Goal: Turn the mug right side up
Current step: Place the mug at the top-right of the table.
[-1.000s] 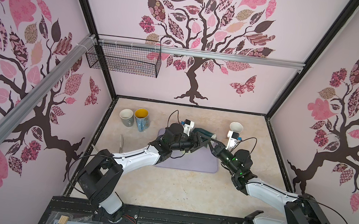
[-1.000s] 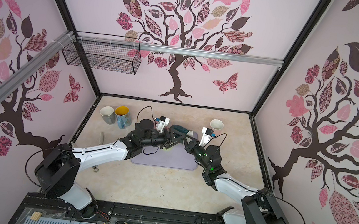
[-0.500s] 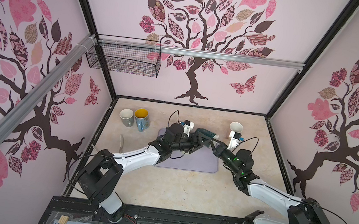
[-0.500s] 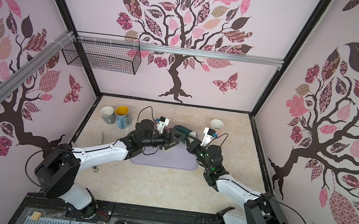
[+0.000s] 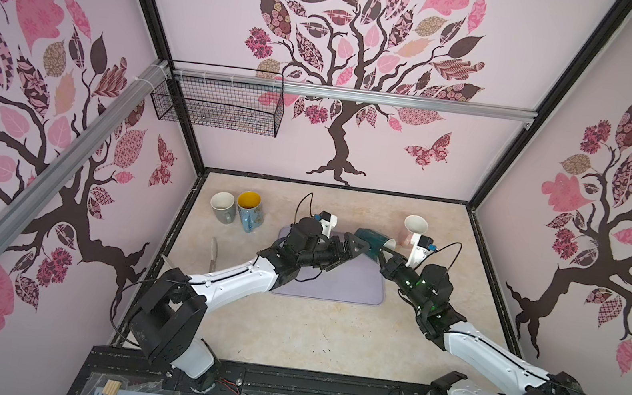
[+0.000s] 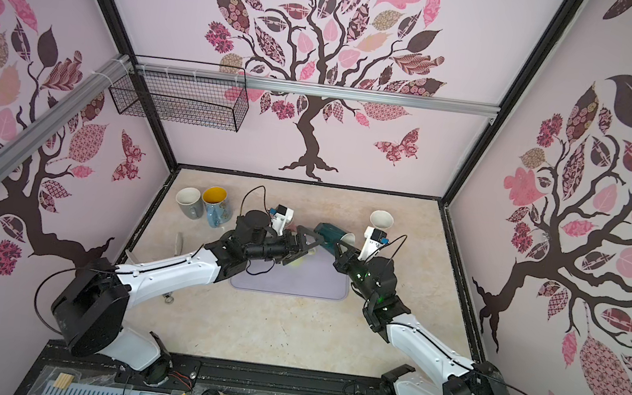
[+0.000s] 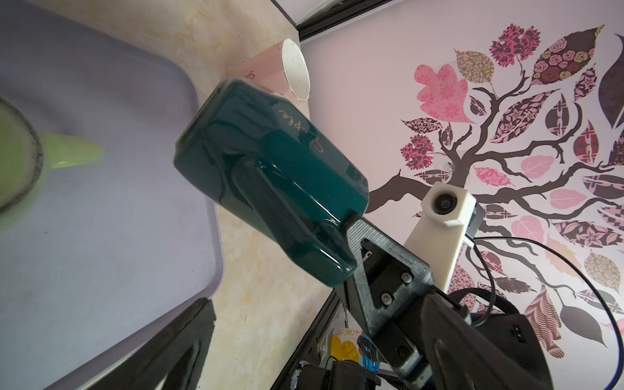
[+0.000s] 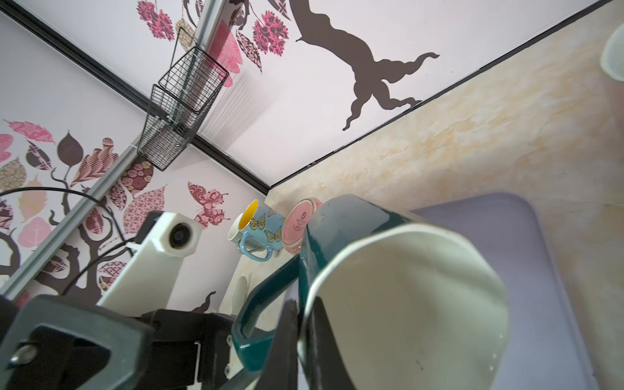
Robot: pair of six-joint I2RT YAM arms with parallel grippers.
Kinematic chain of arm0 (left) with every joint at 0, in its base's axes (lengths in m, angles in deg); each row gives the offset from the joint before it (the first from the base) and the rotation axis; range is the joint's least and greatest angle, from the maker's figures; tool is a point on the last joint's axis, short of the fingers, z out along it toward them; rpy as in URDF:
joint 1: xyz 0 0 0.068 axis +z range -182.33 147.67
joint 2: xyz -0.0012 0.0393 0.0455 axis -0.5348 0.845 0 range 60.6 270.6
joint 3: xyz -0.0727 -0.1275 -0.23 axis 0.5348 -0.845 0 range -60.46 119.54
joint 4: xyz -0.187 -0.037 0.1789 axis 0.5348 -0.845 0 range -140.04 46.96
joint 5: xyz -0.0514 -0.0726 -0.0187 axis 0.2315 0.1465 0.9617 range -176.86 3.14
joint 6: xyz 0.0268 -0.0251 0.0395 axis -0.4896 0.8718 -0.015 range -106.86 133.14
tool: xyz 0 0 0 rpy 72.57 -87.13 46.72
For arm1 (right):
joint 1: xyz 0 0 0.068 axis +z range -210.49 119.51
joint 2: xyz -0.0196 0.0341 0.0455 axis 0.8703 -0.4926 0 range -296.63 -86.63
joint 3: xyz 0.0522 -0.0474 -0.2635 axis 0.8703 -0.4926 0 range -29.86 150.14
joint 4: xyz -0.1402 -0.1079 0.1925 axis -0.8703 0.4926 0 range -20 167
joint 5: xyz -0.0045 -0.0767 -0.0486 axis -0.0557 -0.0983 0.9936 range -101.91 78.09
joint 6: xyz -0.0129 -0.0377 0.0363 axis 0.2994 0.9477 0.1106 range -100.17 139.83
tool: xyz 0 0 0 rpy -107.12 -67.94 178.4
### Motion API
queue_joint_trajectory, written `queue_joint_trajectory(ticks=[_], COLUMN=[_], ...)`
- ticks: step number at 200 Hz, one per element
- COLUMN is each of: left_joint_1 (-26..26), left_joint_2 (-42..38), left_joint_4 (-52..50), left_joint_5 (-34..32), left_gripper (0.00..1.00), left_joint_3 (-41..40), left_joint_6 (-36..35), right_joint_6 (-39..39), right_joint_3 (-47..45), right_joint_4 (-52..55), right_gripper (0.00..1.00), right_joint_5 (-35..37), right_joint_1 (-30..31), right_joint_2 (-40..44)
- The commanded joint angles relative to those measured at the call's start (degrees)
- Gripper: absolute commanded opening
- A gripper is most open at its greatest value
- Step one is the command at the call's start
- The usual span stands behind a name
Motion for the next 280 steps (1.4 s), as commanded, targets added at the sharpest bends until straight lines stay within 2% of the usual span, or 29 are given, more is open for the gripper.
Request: queue_joint_trajectory(ticks=[1, 47, 97, 130, 148, 164, 188, 226, 280], left_joint_1=[0.3, 1.0, 1.9, 3.0, 3.7, 4.2, 4.4, 4.6, 4.6], left_joint_2=[-1.9, -4.2, -7.7, -11.4, -13.8, -16.2, -20.5, -25.5, -26.1], left_joint_4=[-2.5, -6.2, -9.4, -11.8, -13.5, -16.0, -18.5, -19.9, -20.2], left_joint_5=[-2.6, -4.5, -7.4, -10.2, -11.8, -13.7, -18.7, -23.5, -23.6], left_gripper=[0.98, 0.98, 0.98, 0.98, 0.98, 0.98, 0.98, 0.98, 0.98], left_joint_3=[2.7, 2.8, 1.9, -0.2, -1.3, -2.1, -4.4, -7.6, -9.7], left_joint_6=[-3.4, -5.8, -9.2, -12.2, -14.6, -17.2, -19.9, -22.9, -23.8], right_joint_6=[3.5, 11.1, 12.2, 15.4, 16.2, 16.2, 19.5, 21.4, 25.5], right_joint_3=[4.6, 8.1, 14.7, 19.9, 22.7, 23.1, 23.5, 24.3, 28.6], right_joint_4=[-1.1, 8.9, 21.6, 30.3, 35.0, 36.3, 37.9, 39.6, 43.4], right_gripper=[0.0, 0.0, 0.0, 0.0, 0.0, 0.0, 0.0, 0.0, 0.0], right_joint_5=[3.1, 10.9, 18.3, 21.4, 20.4, 17.9, 23.1, 23.6, 31.7], right_joint_1=[-0.2, -0.2, -0.3, -0.7, -3.3, -6.8, -7.9, -10.8, -11.2], right_joint_2=[3.0, 2.5, -1.4, -5.2, -8.5, -10.2, -11.7, -14.3, -19.3])
